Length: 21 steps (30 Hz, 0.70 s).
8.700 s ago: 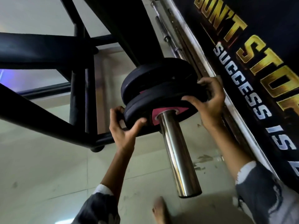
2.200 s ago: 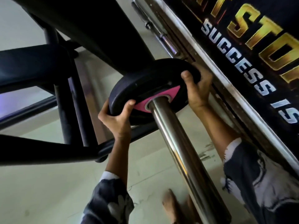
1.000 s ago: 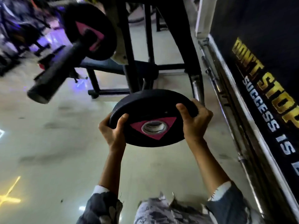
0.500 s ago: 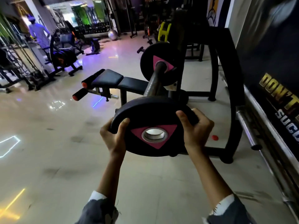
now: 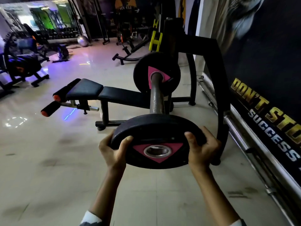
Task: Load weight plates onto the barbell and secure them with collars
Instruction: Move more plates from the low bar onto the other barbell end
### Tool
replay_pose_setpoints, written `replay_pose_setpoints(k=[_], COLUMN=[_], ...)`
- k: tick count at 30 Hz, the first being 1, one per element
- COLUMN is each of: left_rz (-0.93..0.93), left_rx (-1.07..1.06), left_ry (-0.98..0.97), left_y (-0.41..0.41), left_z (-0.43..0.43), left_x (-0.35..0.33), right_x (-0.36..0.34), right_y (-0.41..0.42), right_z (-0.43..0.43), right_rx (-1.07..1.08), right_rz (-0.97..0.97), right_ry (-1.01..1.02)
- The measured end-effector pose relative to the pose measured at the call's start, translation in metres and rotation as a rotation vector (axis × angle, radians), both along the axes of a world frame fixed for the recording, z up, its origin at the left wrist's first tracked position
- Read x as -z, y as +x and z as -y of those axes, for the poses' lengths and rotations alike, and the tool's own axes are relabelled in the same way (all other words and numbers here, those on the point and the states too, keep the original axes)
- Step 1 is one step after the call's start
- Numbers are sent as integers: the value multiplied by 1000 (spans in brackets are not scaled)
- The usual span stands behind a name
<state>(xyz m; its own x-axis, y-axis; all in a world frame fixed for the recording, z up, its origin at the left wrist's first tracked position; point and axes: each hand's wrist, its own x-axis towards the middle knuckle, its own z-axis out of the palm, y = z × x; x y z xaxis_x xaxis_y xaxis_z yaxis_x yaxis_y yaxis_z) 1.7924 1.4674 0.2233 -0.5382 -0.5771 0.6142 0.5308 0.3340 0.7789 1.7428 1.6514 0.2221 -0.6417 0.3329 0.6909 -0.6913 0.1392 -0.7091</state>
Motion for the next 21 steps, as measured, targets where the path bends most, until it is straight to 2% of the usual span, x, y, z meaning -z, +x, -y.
replay_pose_setpoints(k=[6,12,17,21], left_rz=[37,44,34,122], left_rx=[73,54,-15,-173], left_ry=[32,-51,-86,-256], left_y=[-36,-89,-143,-211], left_z=[6,25,35,52], left_x=[-14,-18,-22,-23], right_x=[-17,-13,-14,-18], right_y=[-34,-88,-150,-215], right_z=[12,25,42,59], right_rx=[2,-38,37,50], right_rz=[54,90,79,94], right_ry=[-2,-61,-29,-9])
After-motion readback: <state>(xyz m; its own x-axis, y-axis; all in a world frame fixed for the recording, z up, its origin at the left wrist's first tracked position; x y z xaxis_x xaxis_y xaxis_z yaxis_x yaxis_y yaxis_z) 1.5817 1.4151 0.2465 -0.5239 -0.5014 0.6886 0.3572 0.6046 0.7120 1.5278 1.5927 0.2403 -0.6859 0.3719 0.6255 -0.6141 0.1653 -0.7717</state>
